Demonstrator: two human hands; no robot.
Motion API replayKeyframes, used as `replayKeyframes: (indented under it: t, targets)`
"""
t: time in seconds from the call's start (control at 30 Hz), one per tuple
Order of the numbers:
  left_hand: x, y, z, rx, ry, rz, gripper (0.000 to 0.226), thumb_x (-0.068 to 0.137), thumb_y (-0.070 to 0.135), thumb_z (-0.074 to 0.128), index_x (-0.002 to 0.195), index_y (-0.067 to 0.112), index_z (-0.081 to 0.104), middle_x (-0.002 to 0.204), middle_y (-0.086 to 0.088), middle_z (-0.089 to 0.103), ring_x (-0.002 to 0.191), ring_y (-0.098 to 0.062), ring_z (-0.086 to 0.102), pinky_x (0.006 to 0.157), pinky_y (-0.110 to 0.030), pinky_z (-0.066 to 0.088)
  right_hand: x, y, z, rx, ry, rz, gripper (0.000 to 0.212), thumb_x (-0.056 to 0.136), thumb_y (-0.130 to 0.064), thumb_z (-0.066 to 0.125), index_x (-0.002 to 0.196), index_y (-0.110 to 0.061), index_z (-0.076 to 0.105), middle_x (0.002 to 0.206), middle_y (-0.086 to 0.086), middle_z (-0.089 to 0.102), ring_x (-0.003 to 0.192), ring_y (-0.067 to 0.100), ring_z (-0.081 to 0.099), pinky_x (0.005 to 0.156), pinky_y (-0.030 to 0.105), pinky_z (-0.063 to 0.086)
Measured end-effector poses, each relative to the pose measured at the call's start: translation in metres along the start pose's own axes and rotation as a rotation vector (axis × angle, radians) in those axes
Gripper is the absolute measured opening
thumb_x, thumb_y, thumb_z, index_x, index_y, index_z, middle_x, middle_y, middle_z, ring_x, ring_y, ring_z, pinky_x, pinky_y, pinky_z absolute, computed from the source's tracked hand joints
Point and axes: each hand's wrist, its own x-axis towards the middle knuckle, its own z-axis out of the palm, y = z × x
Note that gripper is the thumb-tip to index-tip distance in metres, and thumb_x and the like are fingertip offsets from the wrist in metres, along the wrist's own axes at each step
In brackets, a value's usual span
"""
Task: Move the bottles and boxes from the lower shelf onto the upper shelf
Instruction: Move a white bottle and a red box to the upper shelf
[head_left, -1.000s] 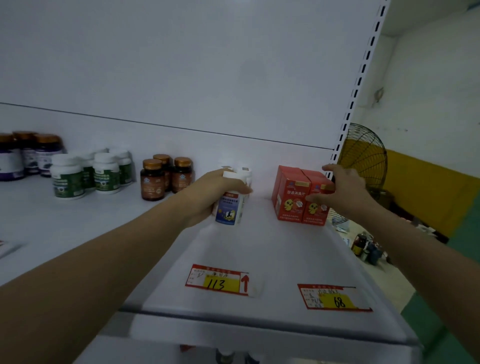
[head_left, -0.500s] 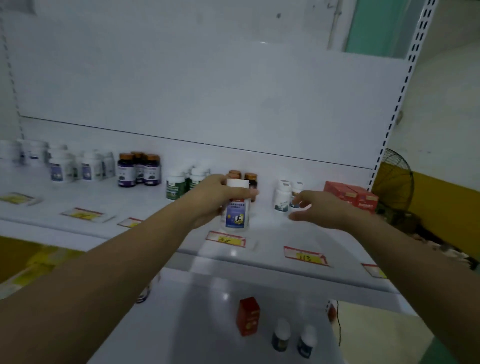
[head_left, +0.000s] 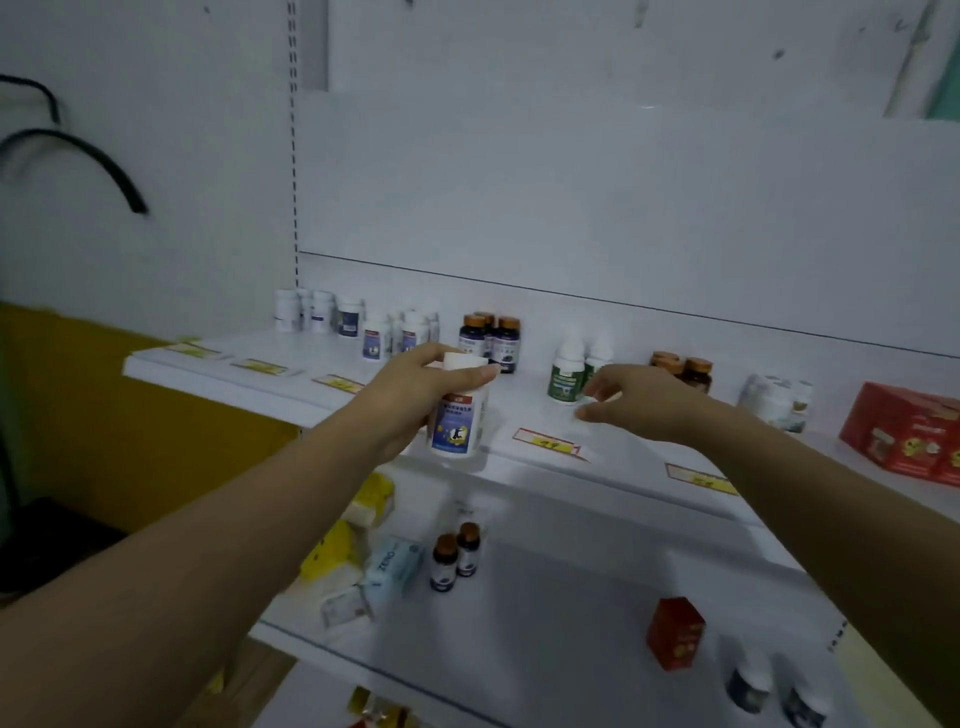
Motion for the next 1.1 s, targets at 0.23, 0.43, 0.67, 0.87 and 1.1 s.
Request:
replayKeyframes:
  t: [0.23,0.43,0.67,0.87,1.1]
  targets:
    - [0.049,-0.003,-0.072,0.121,0.167,0.054,0.045,0.072,0.025,0.079,0.112,0.012,0.063,0.114,-0.007,0.066,0.100,-0.022,0.064,0.086,-0.036,0.053,0.066,-0.060,0.029,0.024,-0.012,-0.090,0.045,0.089,-0.042,0.058,0.127,-0.018,0.053,0.129,0.004,0.056,0.115,0.019,0.054,0.093,0.028,0.042]
    - [0.111,-0.012,-0.095,0.238,0.233,0.085,0.053,0.075,0.022,0.077,0.123,0.007,0.058,0.120,-0.008,0.062,0.097,-0.020,0.058,0.070,-0.025,0.047,0.125,-0.079,0.053,0.039,-0.001,-0.099,0.040,0.090,-0.038,0.058,0.123,-0.015,0.056,0.122,0.006,0.059,0.108,0.021,0.054,0.089,0.029,0.042]
    - [0.179,-0.032,-0.116,0.493,0.273,0.146,0.047,0.073,0.028,0.078,0.112,0.008,0.061,0.111,-0.010,0.066,0.091,-0.019,0.058,0.079,-0.029,0.048,0.175,-0.102,0.077,0.005,-0.040,-0.059,0.042,0.092,-0.037,0.056,0.124,-0.011,0.054,0.119,0.009,0.059,0.097,0.018,0.051,0.073,0.019,0.038]
    - [0.237,-0.045,-0.126,0.738,0.171,0.287,0.052,0.069,0.037,0.079,0.106,0.004,0.065,0.107,-0.016,0.062,0.096,-0.028,0.061,0.074,-0.034,0.049,0.193,-0.116,0.092,0.052,0.007,0.115,0.042,0.090,-0.037,0.059,0.125,-0.016,0.054,0.128,0.005,0.058,0.113,0.021,0.055,0.089,0.026,0.042]
    - [0.278,-0.055,-0.125,0.927,0.093,0.382,0.052,0.075,0.040,0.074,0.108,0.002,0.060,0.111,-0.016,0.052,0.098,-0.032,0.057,0.078,-0.036,0.045,0.207,-0.122,0.106,0.106,0.045,0.273,0.044,0.089,-0.037,0.060,0.127,-0.016,0.053,0.129,0.004,0.057,0.113,0.019,0.056,0.087,0.023,0.041]
